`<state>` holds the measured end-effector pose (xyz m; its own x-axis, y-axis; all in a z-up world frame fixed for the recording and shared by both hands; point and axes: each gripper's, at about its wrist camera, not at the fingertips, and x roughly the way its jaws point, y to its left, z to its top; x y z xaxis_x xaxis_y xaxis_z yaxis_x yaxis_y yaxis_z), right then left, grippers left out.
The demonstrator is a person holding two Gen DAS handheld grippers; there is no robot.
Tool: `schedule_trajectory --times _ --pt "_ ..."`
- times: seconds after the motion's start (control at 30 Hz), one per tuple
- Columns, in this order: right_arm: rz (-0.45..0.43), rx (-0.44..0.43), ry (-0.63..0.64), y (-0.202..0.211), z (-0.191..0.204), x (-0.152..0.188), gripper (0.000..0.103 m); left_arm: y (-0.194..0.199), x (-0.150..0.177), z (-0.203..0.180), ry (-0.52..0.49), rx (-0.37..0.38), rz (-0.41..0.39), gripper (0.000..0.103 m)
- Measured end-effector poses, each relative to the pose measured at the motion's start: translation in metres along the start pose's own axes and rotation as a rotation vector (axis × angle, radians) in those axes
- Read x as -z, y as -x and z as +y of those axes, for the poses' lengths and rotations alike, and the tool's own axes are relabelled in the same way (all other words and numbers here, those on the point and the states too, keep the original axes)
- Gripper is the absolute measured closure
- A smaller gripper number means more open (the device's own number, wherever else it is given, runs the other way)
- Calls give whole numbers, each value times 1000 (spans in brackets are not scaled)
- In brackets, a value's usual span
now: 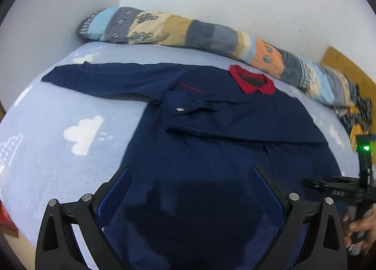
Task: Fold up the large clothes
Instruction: 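Open the right gripper and withdraw it from the folded sleeve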
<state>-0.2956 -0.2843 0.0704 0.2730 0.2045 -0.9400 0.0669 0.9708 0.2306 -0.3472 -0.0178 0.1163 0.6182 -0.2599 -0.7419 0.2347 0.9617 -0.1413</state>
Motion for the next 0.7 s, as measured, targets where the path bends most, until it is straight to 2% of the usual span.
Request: schedule_trajectory --times 0.13,0.2,0.27,0.33,0.43,0.53,0.6,0.67,0.7 --pt "40 75 -152 16 -67 42 43 8 7 -15 -56 0 -12 3" --pt "73 167 -231 26 -100 60 43 14 11 -19 -68 3 -30 3" --pt "48 247 -268 45 -118 72 42 20 16 -20 -77 1 -49 3" --pt "-3 260 -291 67 -124 78 43 23 20 -21 -90 -13 -65 3" --pt "-155 193 -360 117 -117 76 42 23 27 -23 -95 -32 -72 3" --pt "-237 149 -376 162 -88 67 40 20 30 -24 -94 -62 -64 3" --pt "-300 75 -311 198 -53 60 34 17 30 -23 -79 -75 -58 3" --pt "-352 33 -262 230 -24 55 33 14 28 -22 -64 -78 -53 3" --pt "-380 13 -228 252 -2 54 28 14 27 -21 -55 -76 -51 3"
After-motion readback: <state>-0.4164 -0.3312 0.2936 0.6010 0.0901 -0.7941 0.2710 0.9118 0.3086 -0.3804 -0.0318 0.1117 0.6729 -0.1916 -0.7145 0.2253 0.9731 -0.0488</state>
